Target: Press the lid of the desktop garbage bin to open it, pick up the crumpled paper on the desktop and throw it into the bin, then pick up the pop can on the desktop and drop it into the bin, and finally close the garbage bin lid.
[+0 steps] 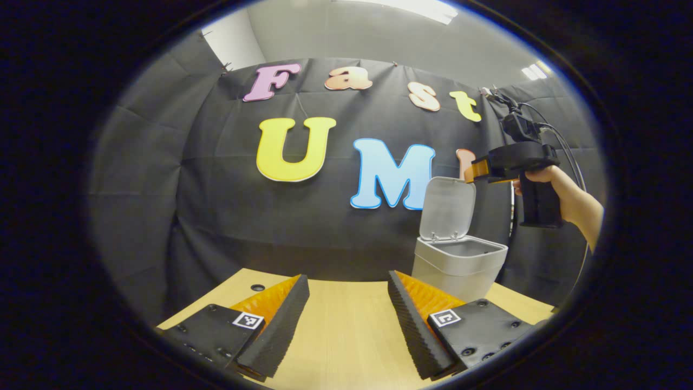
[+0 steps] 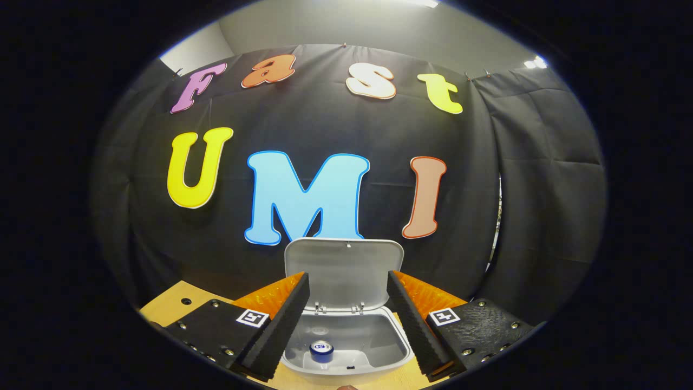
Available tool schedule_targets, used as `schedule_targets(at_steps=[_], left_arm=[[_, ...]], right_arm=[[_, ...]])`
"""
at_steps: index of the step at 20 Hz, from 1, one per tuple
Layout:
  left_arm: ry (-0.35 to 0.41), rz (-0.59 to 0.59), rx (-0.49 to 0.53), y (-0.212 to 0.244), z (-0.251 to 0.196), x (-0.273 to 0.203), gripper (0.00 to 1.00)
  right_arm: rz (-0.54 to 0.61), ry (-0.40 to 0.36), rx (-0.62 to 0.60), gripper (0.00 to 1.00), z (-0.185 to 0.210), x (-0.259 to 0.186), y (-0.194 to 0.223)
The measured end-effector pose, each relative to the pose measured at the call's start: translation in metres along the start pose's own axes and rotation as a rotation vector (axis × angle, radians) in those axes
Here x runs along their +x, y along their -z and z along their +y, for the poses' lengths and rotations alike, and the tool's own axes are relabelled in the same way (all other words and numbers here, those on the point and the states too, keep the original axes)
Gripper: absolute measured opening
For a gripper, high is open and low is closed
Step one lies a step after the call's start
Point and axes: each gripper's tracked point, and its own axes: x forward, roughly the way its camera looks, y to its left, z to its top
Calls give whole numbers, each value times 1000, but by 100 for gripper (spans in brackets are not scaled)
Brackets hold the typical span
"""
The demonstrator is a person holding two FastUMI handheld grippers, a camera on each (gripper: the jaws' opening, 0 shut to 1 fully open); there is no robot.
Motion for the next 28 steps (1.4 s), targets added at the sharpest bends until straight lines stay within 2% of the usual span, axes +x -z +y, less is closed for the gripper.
schedule_targets(at_steps=[5,10,18,28], left_arm=[[-32,11,8,2,6,3,95],[-22,31,28,5,11,8,95],[29,54,9,6,11,23,95],[6,44,-9,5,20,28,96]], right_arm=[[-12,14,61,92,0,31,-13],[-30,32,124,92,0,57,-21],[-34,60,43,92,-3,100,-37],[21,53,-20,92,2,114,-26]])
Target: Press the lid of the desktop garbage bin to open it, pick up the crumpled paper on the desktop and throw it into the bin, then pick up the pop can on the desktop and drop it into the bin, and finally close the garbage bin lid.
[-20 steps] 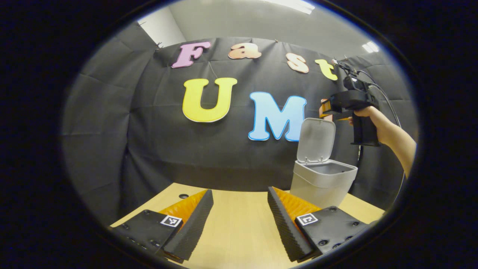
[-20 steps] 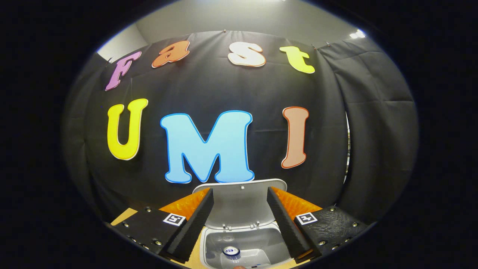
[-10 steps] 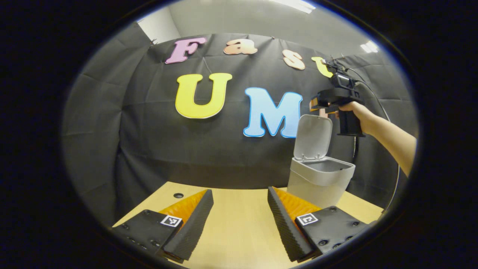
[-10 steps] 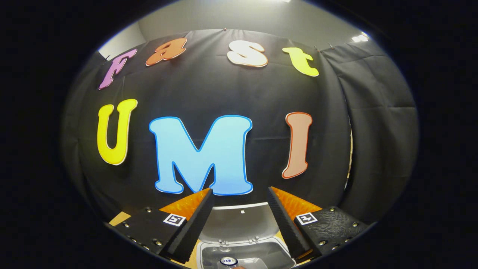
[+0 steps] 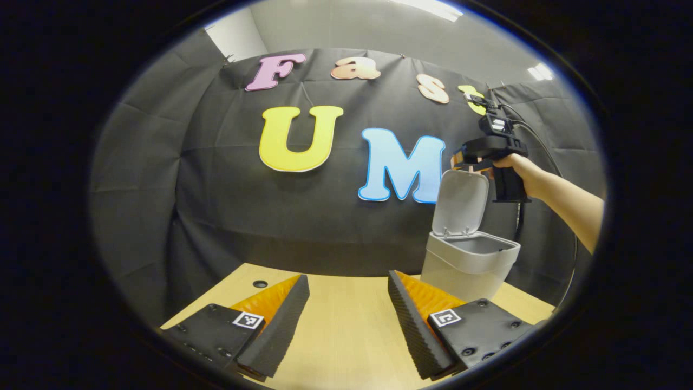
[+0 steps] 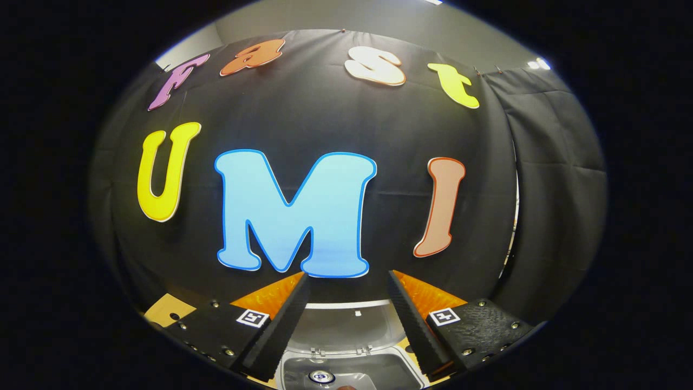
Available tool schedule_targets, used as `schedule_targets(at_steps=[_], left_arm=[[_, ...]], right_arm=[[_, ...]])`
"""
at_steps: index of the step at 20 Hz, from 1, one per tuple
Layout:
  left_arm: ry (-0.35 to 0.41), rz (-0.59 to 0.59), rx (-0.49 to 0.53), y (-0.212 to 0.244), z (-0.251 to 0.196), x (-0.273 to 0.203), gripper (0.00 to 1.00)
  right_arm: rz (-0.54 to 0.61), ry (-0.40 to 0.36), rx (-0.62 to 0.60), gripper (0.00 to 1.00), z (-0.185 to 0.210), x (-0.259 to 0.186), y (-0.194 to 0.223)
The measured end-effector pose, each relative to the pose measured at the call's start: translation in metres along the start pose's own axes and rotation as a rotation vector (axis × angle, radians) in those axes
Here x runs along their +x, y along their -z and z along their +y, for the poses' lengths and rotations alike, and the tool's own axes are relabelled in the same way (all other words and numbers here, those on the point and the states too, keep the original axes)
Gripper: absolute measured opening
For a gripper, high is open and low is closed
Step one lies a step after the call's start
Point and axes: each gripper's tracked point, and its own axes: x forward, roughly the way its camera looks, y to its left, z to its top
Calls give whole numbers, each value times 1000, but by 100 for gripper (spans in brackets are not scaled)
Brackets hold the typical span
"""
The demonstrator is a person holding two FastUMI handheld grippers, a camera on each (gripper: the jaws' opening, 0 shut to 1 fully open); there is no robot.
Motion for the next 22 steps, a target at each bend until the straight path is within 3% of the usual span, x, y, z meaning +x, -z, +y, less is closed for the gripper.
schedule_targets(at_steps=[12,22], left_arm=[[-17,-35,-9,2,-28,-25,95],[-49,-35,21,1,-41,-60,96]], right_arm=[[20,-47,-19,92,-3,-43,19],[74,-123,83,92,-10,-86,62]])
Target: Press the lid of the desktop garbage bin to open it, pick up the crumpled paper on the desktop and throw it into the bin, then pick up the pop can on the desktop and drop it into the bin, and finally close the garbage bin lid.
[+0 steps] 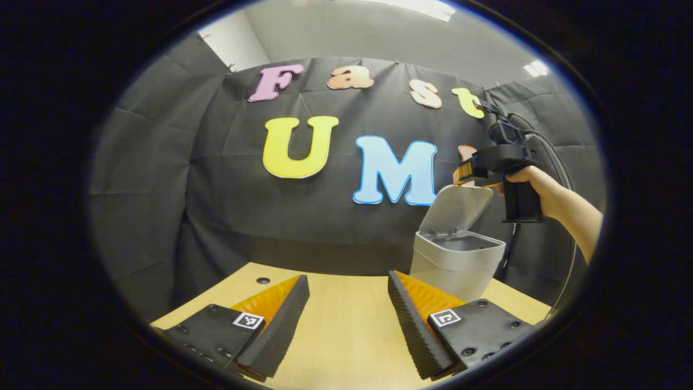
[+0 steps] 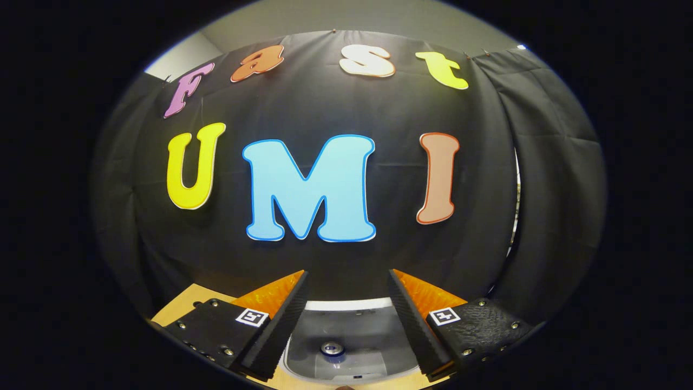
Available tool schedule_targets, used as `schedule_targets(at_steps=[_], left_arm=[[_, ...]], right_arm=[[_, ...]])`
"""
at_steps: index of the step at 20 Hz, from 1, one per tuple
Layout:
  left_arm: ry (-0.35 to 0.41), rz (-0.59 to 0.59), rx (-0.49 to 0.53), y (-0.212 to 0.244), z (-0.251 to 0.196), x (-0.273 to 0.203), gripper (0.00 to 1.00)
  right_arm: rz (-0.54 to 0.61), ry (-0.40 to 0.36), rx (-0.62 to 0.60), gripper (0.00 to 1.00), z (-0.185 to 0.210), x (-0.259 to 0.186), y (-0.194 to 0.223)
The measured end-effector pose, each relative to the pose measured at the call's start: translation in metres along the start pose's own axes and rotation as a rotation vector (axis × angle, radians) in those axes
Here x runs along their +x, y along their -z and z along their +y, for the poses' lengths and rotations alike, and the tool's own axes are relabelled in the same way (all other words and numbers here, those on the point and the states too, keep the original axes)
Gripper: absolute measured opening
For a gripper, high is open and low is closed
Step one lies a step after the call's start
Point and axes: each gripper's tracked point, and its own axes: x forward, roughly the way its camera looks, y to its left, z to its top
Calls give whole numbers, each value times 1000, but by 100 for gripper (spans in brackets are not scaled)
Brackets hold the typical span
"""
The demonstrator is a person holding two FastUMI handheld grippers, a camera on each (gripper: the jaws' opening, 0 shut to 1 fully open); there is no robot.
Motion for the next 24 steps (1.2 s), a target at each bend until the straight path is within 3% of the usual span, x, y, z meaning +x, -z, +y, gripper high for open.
schedule_targets(at_steps=[11,23,24], left_arm=[[-15,-4,47,-3,-2,-16,96],[-37,7,50,0,4,-9,96],[-44,6,51,0,6,-9,96]], right_arm=[[139,-30,-24,93,-1,-4,89],[74,-42,-20,93,-3,16,102],[72,-44,-23,96,-3,17,105]])
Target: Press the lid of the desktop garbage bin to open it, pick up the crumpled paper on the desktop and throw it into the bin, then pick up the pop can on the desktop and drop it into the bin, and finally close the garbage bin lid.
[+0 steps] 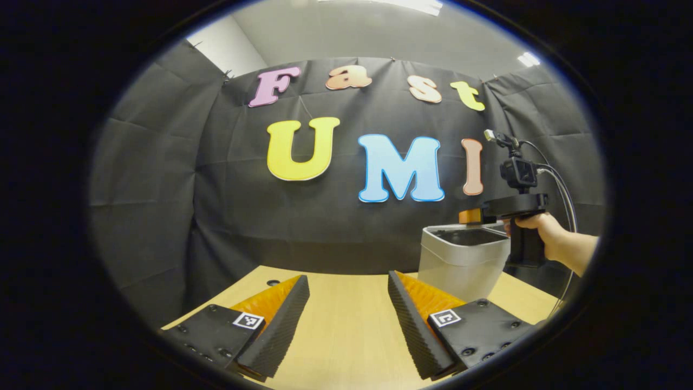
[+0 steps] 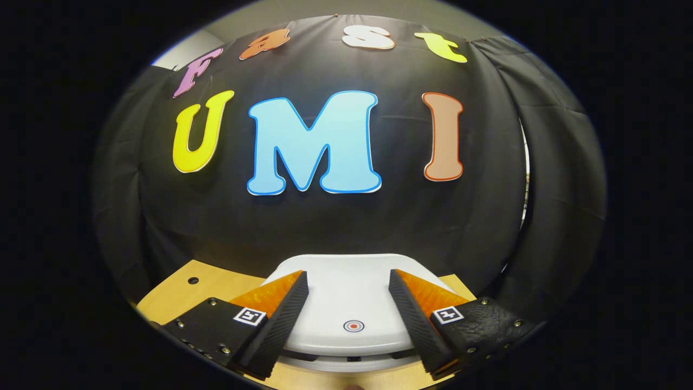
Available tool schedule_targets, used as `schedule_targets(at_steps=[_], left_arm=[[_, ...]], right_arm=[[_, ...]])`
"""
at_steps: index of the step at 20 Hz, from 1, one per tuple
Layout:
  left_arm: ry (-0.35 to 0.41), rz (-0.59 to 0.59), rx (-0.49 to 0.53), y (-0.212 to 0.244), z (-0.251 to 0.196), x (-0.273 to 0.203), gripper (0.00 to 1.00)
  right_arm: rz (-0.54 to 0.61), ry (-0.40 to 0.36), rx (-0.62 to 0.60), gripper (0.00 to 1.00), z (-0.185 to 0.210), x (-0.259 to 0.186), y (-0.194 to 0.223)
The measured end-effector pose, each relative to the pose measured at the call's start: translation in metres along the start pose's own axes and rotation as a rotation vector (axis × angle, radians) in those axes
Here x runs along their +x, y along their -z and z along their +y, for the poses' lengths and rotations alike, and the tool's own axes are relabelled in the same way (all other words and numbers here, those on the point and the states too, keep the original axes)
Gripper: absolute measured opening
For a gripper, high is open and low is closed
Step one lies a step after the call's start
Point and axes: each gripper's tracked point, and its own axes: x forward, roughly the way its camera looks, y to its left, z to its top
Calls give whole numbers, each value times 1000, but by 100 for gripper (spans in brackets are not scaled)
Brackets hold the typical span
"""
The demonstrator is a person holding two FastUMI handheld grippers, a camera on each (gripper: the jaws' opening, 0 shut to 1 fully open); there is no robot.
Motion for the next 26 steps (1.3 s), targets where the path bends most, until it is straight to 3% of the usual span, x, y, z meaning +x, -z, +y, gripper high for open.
schedule_targets(at_steps=[26], left_arm=[[-42,22,19,12,11,24,95]], right_arm=[[-153,-26,-12,99,0,-1,24]])
